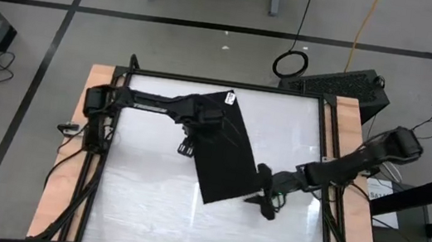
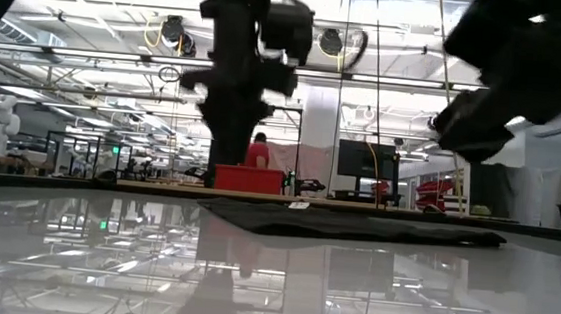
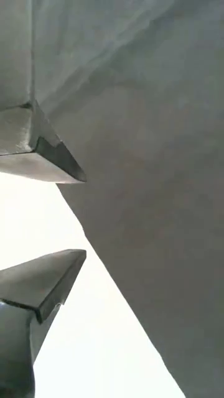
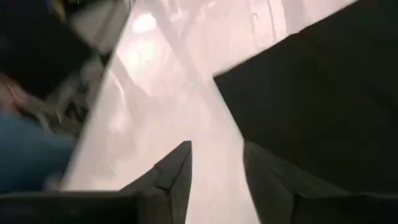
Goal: Roll towel into tight, uniform cylinder
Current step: Fold the black towel
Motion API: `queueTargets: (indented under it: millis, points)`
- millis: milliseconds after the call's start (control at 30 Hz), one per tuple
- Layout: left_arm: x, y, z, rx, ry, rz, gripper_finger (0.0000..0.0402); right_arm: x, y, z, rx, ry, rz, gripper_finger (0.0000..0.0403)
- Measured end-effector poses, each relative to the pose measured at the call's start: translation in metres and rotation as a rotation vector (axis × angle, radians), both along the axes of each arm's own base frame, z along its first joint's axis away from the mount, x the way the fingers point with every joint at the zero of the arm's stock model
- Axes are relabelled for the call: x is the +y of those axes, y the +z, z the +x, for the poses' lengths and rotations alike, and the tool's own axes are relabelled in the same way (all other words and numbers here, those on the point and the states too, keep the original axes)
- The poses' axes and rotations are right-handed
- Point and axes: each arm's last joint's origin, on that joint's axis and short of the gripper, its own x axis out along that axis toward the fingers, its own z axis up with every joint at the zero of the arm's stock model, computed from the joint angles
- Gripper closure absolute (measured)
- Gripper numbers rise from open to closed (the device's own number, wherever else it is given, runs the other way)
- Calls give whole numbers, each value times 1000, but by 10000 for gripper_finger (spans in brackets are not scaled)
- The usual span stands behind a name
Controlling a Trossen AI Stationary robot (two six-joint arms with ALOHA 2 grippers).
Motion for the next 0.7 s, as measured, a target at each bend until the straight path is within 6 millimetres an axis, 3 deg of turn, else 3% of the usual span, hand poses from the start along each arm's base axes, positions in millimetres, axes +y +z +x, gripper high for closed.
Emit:
queueTargets:
  millis: [167, 433, 700]
  points:
    - [-33, 10, 9, -109, 13, -128, 210, -8, 2, -24, 82, 141, -335, 229]
    - [-114, 3, 37, -330, -183, -119, 210, -17, -10, -30, 192, 268, -506, 238]
    - [-141, -33, 50, -311, -148, -162, 210, -22, -24, -23, 225, 375, -569, 255]
